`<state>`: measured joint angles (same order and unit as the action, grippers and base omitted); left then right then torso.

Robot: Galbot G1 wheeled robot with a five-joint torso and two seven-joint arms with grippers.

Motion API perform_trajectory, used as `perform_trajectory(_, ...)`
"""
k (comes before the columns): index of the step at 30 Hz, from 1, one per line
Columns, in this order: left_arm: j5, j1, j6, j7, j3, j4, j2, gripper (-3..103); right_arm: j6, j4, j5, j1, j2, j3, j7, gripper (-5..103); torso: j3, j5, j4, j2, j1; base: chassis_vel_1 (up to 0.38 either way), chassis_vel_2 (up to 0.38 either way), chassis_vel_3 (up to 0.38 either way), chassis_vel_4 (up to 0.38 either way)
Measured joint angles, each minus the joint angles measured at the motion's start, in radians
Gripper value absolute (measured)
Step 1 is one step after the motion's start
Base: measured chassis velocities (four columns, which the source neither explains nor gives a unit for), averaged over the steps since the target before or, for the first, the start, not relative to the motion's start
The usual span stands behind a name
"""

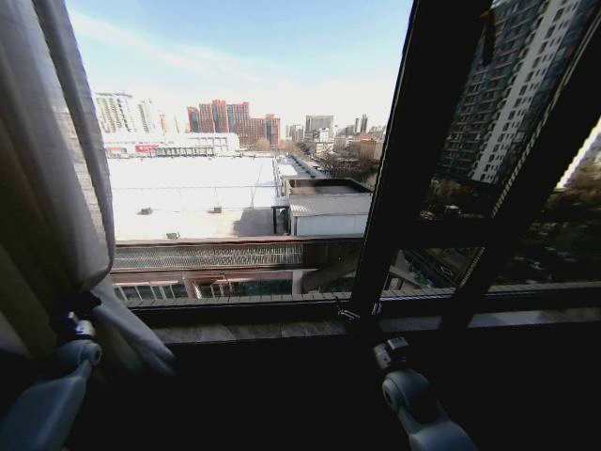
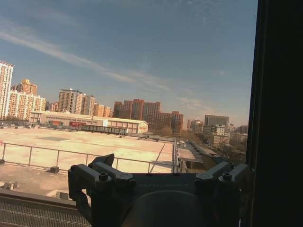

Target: Open the curtains by pulling them apart, changing their state from closed to fully open.

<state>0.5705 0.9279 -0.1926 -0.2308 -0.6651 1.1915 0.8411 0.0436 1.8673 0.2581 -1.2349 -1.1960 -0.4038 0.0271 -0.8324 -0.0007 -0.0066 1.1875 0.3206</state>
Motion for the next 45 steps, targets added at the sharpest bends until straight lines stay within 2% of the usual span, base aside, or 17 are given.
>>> perform_trajectory(5, -0.001, -0.005, 0.0, 0.001, 0.008, 0.002, -0.003, 0, 0.0, 0.0, 0.0, 0.0, 0.0, 0.0, 0.0, 100, 0.0, 0.0007, -0.0011, 0.0, 0.0, 0.011, 0.016, -0.005, -0.012)
perform_trajectory(10, -0.001, -0.026, -0.001, -0.001, 0.017, -0.04, -0.034, 0, 0.0, 0.0, 0.0, 0.0, 0.0, -0.001, 0.0, 100, 0.0, 0.001, -0.0016, 0.0, 0.0, -0.032, -0.027, 0.017, 0.021)
perform_trajectory(18, 0.004, -0.102, 0.001, -0.056, 0.002, -0.243, -0.124, 0, 0.0, 0.0, 0.0, 0.0, 0.0, 0.0, 0.0, 100, 0.0, 0.0005, -0.0002, 0.0, 0.0, 0.0, 0.0, 0.0, 0.0)
perform_trajectory(20, 0.006, -0.103, 0.0, -0.057, 0.001, -0.251, -0.13, 0, 0.0, 0.0, 0.0, 0.0, 0.0, 0.0, 0.0, 100, 0.0, 0.0006, -0.0002, 0.0, 0.0, 0.0, 0.0, 0.0, 0.0)
perform_trajectory(26, 0.002, -0.096, -0.002, -0.06, 0.0, -0.22, -0.119, 0, 0.0, 0.0, 0.0, 0.0, 0.0, 0.0, 0.0, 100, 0.0, 0.0008, -0.001, 0.0, 0.0, 0.0, 0.0, 0.0, 0.0)
perform_trajectory(32, -0.054, -0.083, 0.009, -0.08, 0.001, -0.151, -0.075, 0, 0.0, 0.0, 0.0, 0.0, 0.0, 0.0, 0.0, 100, 0.0, 0.0006, -0.0009, 0.0, 0.0, 0.0, 0.0, 0.0, 0.0)
perform_trajectory(33, -0.06, -0.08, 0.017, -0.087, 0.002, -0.138, -0.07, -3, 0.0, 0.0, 0.0, 0.0, 0.0, 0.0, 0.0, 100, 0.0, 0.0006, -0.0009, 0.0, 0.0, 0.0, 0.0, 0.0, 0.0)
perform_trajectory(35, -0.063, -0.076, 0.031, -0.095, 0.002, -0.122, -0.065, 1, 0.0, 0.0, 0.0, 0.0, 0.0, 0.0, 0.0, 100, 0.0, 0.0006, -0.0009, 0.0, 0.0, 0.0, 0.0, 0.0, 0.0)
perform_trajectory(37, -0.064, -0.066, 0.062, -0.109, 0.001, -0.084, -0.054, 11, 0.0, 0.0, 0.0, 0.0, 0.0, 0.0, 0.0, 100, 0.0, 0.0009, -0.0009, 0.0, 0.0, 0.0, 0.0, 0.0, 0.0)
perform_trajectory(38, -0.064, -0.06, 0.072, -0.115, -0.001, -0.066, -0.05, 11, 0.0, 0.0, 0.0, 0.0, 0.0, 0.0, 0.0, 100, 0.0, 0.0008, -0.0009, 0.0, 0.0, 0.0, 0.0, 0.0, 0.0)
perform_trajectory(39, -0.065, -0.057, 0.076, -0.117, -0.002, -0.059, -0.047, 17, 0.0, 0.0, 0.0, 0.0, 0.0, 0.0, 0.0, 100, 0.0, 0.0008, -0.0009, 0.0, 0.0, 0.0, 0.0, 0.0, 0.0)
perform_trajectory(42, -0.069, -0.041, 0.097, -0.125, -0.013, -0.016, -0.035, 23, 0.0, 0.0, 0.0, 0.0, 0.0, 0.0, 0.0, 100, 0.0, 0.0009, -0.0008, 0.0, 0.0, 0.0, 0.0, 0.0, 0.0)
perform_trajectory(43, -0.075, -0.02, 0.115, -0.131, -0.029, 0.031, -0.021, 33, 0.0, 0.0, 0.0, 0.0, 0.0, 0.0, 0.0, 100, 0.0, 0.0009, -0.0008, 0.0, 0.0, 0.0, 0.0, 0.0, 0.0)
perform_trajectory(45, -0.084, -0.007, 0.124, -0.134, -0.04, 0.058, -0.011, 33, 0.0, 0.0, 0.0, 0.0, 0.0, 0.0, 0.0, 100, 0.0, 0.0009, -0.0008, 0.0, 0.0, 0.0, 0.0, 0.0, 0.0)
